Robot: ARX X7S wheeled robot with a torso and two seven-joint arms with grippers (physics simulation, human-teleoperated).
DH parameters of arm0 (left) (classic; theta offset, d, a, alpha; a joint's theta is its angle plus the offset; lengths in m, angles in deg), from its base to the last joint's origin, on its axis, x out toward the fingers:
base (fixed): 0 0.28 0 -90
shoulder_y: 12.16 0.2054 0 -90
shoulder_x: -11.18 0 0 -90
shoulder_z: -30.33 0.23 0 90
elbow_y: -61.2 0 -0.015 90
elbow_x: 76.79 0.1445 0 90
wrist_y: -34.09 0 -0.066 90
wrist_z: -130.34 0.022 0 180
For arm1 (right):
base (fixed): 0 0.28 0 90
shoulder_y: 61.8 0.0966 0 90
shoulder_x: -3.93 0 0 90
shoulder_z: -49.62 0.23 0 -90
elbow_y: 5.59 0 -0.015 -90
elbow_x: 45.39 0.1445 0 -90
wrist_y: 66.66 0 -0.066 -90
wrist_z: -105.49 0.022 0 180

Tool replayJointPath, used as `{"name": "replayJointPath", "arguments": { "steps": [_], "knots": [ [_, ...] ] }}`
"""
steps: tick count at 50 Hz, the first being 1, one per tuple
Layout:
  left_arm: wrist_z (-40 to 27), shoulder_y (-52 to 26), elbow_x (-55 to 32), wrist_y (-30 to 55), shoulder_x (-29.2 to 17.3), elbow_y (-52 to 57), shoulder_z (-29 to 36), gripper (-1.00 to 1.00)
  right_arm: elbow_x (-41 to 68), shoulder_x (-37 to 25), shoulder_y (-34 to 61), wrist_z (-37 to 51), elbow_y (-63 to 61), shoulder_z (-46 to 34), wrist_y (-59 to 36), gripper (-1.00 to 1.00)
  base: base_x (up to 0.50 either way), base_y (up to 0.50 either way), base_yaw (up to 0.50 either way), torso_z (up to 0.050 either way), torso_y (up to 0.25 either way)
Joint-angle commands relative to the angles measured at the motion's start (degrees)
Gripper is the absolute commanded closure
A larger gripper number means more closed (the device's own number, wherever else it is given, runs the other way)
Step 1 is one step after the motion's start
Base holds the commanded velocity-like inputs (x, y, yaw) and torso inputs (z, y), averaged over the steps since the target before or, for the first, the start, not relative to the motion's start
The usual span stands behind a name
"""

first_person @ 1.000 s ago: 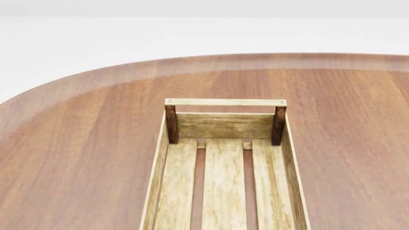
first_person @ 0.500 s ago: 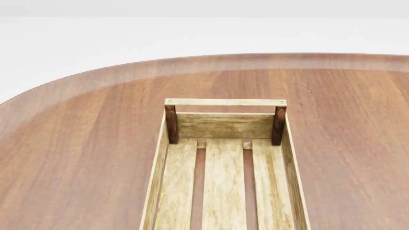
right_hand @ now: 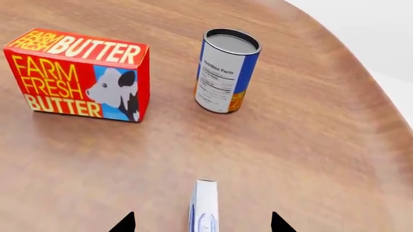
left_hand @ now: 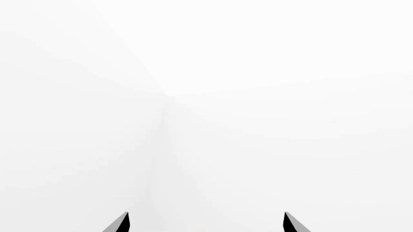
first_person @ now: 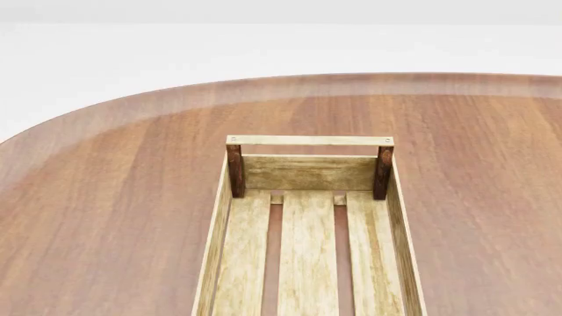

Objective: Pick up the cream cheese and put it in the tray.

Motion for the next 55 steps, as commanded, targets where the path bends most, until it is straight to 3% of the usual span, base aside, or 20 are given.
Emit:
{"name": "replayJointPath", "arguments": {
  "steps": [1, 55],
  "knots": [
    [-0.1, 0.1, 0.0, 0.0, -0.2, 0.2, 0.0, -1.0, 0.6, -0.4, 0.1, -0.8, 1.6, 0.3, -0.1, -1.0, 0.0, 0.0, 0.0, 0.0, 0.0],
    [-0.6, 0.0, 0.5, 0.7, 0.0, 0.3, 0.2, -1.0, 3.1, -1.7, 5.8, -8.4, 18.3, 0.9, 2.1, -1.0, 0.0, 0.0, 0.0, 0.0, 0.0]
  ]
}}
